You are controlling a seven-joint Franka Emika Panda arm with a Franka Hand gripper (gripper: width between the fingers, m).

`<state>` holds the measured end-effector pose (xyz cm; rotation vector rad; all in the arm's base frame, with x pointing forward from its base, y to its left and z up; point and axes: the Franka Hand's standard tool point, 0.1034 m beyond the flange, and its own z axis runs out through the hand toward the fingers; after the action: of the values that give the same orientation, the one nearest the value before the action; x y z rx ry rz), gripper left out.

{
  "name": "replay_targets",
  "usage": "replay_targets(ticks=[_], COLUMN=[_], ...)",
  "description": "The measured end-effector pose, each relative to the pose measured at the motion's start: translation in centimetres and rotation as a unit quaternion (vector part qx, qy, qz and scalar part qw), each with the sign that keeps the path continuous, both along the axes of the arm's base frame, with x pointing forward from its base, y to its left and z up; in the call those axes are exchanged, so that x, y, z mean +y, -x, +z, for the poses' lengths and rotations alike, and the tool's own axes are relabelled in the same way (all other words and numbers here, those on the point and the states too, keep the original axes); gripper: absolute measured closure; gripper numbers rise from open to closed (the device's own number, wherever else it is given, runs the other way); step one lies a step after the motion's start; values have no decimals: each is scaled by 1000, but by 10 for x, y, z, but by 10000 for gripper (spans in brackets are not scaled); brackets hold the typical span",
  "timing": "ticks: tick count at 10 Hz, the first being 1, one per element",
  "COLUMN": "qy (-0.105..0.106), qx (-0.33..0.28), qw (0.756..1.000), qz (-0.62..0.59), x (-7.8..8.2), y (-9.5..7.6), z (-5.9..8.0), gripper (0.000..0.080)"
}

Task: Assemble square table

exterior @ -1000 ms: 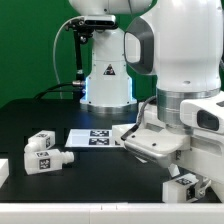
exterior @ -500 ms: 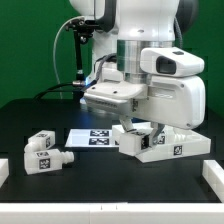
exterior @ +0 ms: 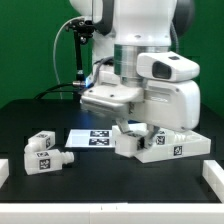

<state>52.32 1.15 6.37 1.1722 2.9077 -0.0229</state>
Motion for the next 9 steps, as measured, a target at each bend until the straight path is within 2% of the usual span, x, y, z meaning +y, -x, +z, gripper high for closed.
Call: replay_targets(ticks=[1, 2, 3, 7, 8, 9], qy=[10, 20, 25, 25, 28, 31], qx=[15, 27, 35, 41, 56, 77], qw=[1000, 999, 999, 998, 998, 996], qz=[-5, -22, -33, -31, -32, -35], x=[-14, -25, -33, -35, -45, -56], y=[31, 56, 72, 72, 87, 114], z=[2, 1, 1, -2, -8, -19], gripper=[518, 518, 518, 518, 518, 518])
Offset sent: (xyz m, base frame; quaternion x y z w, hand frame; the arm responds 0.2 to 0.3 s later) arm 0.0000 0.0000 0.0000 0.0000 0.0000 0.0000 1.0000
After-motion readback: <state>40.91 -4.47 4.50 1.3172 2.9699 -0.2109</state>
